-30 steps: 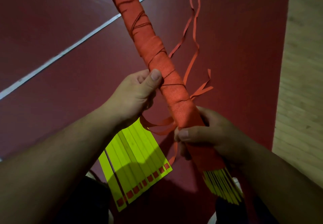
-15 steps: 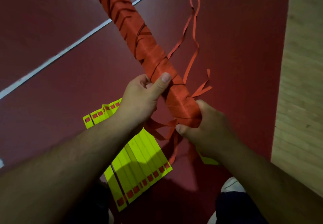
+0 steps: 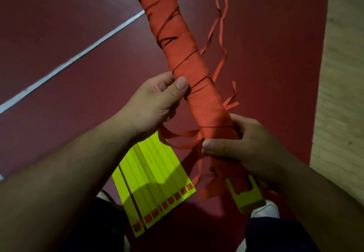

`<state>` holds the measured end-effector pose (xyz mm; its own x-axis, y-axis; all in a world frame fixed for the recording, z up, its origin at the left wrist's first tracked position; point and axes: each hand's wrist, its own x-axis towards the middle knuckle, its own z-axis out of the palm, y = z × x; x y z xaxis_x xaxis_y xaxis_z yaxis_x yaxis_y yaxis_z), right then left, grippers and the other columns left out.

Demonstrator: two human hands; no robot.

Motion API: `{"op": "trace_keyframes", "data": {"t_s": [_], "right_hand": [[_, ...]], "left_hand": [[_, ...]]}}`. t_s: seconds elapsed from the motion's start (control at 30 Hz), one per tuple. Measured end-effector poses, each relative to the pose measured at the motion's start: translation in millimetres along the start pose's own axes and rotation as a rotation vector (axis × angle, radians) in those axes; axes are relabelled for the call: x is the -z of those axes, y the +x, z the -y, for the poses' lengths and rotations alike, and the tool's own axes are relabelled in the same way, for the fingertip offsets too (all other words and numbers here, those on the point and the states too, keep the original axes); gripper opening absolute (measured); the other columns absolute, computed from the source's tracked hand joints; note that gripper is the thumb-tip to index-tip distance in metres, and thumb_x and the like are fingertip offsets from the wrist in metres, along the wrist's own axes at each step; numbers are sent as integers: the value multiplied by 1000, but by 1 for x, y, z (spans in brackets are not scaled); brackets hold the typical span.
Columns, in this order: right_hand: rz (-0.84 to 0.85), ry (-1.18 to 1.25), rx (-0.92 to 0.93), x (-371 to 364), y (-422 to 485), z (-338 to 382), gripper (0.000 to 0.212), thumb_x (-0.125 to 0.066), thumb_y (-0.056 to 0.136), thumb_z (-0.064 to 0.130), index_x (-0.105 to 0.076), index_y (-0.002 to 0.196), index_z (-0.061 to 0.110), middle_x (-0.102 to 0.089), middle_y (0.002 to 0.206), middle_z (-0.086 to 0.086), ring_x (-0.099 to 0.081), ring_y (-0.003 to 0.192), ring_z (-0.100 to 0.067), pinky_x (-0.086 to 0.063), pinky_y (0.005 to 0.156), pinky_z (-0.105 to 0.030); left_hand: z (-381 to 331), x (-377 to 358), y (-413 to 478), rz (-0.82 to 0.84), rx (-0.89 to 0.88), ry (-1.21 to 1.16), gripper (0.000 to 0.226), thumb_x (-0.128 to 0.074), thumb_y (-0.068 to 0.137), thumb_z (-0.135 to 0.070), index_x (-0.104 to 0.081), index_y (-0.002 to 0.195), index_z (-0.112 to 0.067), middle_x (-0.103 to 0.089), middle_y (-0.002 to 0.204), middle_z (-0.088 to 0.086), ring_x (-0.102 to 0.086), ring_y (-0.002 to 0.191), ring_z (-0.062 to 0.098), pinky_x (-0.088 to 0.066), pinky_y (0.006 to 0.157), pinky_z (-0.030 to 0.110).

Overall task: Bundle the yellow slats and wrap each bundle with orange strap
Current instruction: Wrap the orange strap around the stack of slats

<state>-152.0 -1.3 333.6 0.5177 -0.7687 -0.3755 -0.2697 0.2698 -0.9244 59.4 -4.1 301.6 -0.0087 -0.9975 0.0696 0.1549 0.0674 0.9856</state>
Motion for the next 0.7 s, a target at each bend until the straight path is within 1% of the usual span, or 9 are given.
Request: {"op": "trace_keyframes", "data": {"t_s": [0.1,0.17,0.27,0.33,0.43,0.5,0.57,0.63,0.7], "right_hand": [[82,59,-74,2,1,2,35,-77,68,18,-63,97,5,-70,90,-25,-68,64,-31,-56,55,-37],[85,27,-97,5,4,2,37,-77,69,21,-63,100,5,-72,93,-23,-70,69,-31,-59,59,-40],[-127,-284,-45,6,11,-4,49,-85,68,30,-64,112,23,-74,95,-5,-73,80,-18,-62,70,-39],[-272,-512,18,2,13,-10,62,-85,67,42,-57,122,34,-69,101,6,-69,86,-12,-59,78,-37],[-316,-705,38,-8,16,-18,82,-82,64,55,-45,134,36,-63,112,10,-63,99,-13,-53,85,-34],[-335,-744,46,-11,18,-21,82,-81,65,54,-43,135,35,-62,111,11,-62,101,-16,-50,84,-31],[-360,-769,56,-11,18,-21,72,-79,71,47,-43,132,36,-57,99,15,-60,92,-14,-42,73,-26],[-379,-714,72,-11,17,-20,63,-77,72,43,-47,127,37,-56,88,17,-58,76,-8,-40,63,-25],[-406,-631,100,-9,17,-21,58,-79,69,41,-53,120,37,-60,84,17,-57,71,4,-41,58,-16]], "left_hand": [[0,-8,1,-117,32,31,34,-62,89,-49,-56,71,-21,-33,56,6,-28,38,6,-27,38,17],[2,-12,3,-190,73,59,39,-59,87,-47,-51,76,-11,-33,50,-3,-27,38,7,-25,38,19],[8,-16,2,-327,116,154,54,-69,86,-54,-55,83,-1,-31,49,-5,-26,38,7,-24,38,18],[11,-21,0,-426,143,177,44,-69,89,-45,-54,82,-3,-27,49,-4,-24,38,7,-22,37,17],[14,-28,-2,-501,212,98,36,-68,90,-42,-52,89,-10,-27,46,-8,-22,36,6,-20,36,16],[13,-29,-3,-478,243,41,39,-67,88,-47,-54,94,-10,-28,49,-7,-22,38,6,-20,36,16],[8,-27,-3,-388,212,27,47,-66,82,-51,-58,97,-8,-30,55,-4,-22,43,8,-20,39,18],[3,-23,-3,-281,149,67,40,-66,82,-47,-61,96,-10,-38,55,-10,-25,45,6,-22,40,19],[0,-19,-2,-210,118,74,28,-64,84,-42,-62,93,-16,-42,52,-14,-25,45,4,-21,41,20]]}}
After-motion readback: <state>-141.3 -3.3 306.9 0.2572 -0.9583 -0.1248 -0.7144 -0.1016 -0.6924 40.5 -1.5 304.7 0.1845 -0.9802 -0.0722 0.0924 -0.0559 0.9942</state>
